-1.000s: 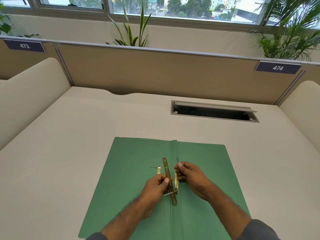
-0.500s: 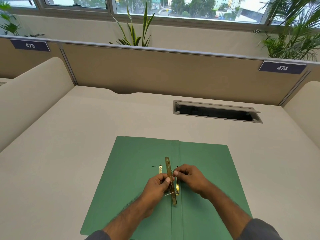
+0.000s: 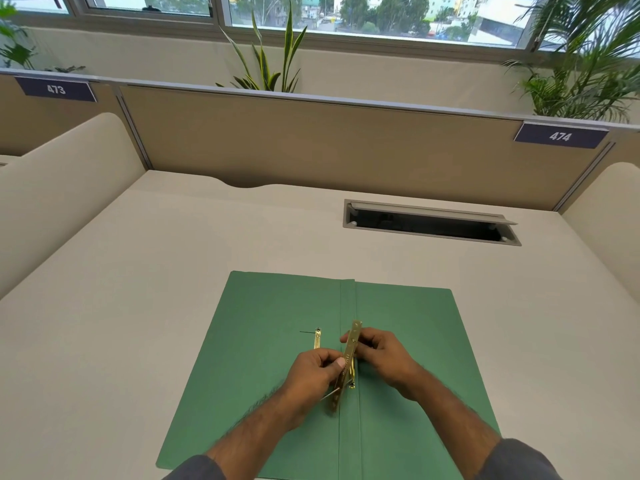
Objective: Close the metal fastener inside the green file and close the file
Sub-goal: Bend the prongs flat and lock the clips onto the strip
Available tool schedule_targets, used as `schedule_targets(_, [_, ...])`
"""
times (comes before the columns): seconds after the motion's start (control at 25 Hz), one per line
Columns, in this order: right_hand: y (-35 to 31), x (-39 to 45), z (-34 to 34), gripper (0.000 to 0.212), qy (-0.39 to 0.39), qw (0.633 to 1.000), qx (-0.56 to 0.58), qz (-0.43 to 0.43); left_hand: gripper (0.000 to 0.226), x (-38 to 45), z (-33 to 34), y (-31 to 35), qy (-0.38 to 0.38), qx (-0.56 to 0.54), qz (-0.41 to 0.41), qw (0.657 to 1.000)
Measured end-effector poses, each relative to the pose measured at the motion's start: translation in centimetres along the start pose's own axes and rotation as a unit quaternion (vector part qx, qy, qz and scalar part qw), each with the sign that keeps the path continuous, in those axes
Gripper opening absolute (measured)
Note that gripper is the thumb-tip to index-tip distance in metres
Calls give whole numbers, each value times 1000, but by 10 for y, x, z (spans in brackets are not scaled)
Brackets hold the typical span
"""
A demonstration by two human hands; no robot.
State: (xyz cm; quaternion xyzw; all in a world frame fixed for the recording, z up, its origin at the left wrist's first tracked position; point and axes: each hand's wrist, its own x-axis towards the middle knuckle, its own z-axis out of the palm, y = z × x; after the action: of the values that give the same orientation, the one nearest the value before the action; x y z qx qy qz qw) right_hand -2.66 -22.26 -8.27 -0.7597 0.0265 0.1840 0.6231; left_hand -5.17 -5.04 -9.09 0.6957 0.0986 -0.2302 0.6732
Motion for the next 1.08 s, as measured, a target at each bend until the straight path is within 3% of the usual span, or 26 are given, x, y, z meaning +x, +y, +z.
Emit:
schedule_targets(0.24, [5,-7,-3,38,43,994,97,-7,10,10,4,6,29,43,-5,999])
schedule_targets(0.36, [8,-14,-3,33,71,994,79,-5,5,17,1,8,28,85,-6,996])
schedule_targets(0.56, [14,-26,0,27,84,996,27,-2,15,25,3,8,10,196,32,980])
schedule_targets(0.84, [14,-37,7,28,74,995,-68,-26,56,31,2,9,8,371,129,920])
schedule_targets(1.08, [14,-50,22,34,23,972,-222,-73,50,33,1,12,-4,513,172,841])
